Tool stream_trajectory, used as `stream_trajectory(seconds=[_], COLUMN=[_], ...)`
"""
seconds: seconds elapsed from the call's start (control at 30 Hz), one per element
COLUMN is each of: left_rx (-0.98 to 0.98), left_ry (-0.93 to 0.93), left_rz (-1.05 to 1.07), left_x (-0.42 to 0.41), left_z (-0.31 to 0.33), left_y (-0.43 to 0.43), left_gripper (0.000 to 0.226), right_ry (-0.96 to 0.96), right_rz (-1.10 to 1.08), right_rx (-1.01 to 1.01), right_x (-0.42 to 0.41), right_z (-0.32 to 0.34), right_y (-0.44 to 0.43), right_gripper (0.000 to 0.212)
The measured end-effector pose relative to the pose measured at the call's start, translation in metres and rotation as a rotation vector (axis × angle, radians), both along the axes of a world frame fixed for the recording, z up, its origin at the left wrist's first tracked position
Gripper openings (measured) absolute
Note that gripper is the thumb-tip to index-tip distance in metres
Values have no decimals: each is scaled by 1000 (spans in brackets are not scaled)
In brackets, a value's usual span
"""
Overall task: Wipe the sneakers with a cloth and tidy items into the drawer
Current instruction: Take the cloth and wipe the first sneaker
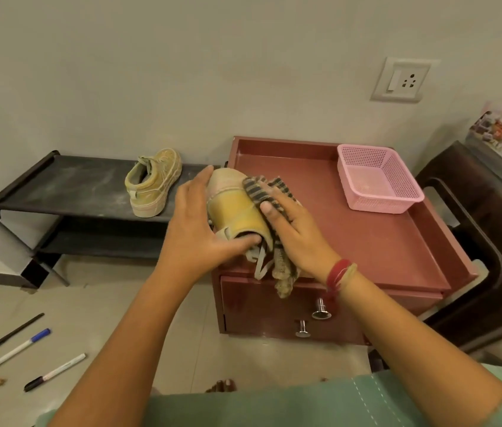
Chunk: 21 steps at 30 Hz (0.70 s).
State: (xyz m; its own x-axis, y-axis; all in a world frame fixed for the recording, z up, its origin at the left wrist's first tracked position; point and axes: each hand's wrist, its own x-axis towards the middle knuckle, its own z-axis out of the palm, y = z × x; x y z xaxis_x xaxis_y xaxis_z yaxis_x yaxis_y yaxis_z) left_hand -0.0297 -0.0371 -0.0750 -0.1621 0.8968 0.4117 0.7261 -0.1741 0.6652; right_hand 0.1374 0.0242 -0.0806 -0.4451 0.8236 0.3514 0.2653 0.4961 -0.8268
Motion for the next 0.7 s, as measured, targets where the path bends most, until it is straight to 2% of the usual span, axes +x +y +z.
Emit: stream_trajectory(seconds=[0.07, 0.17, 0.23, 0.33, 0.5, 0.6, 0.63, 0.7], left_rx=[-6, -19, -48, -84, -75, -66, -63, -42], left_ry=[15, 42, 53, 83, 181, 192, 181, 171], left_rz=[-1, -67, -76, -73, -63, -53, -61, -91], left_x=[-3, -6, -5, -1, 4, 6, 8, 13], left_z=[-2, -1, 0, -3, -3, 0, 1, 1], left_y=[0, -2, -2, -2, -3, -3, -3, -3], left_gripper=[120, 116, 111, 106, 102, 102, 101, 93], right_ry=[29, 1, -39, -128, -83, -245, -237, -128], right_rz=[0, 91, 57, -95, 61, -112, -124, 8], right_rx=[-41, 11, 28, -53, -41, -40, -56, -16], right_x=[-3, -3, 0, 2, 6, 14, 14, 9], right_z=[-1, -3, -10, -10, -15, -13, -11, -12], right_y=[-1, -7, 3, 16, 6, 19, 16, 4], right_gripper=[52, 37, 36, 61, 39, 48, 50, 47])
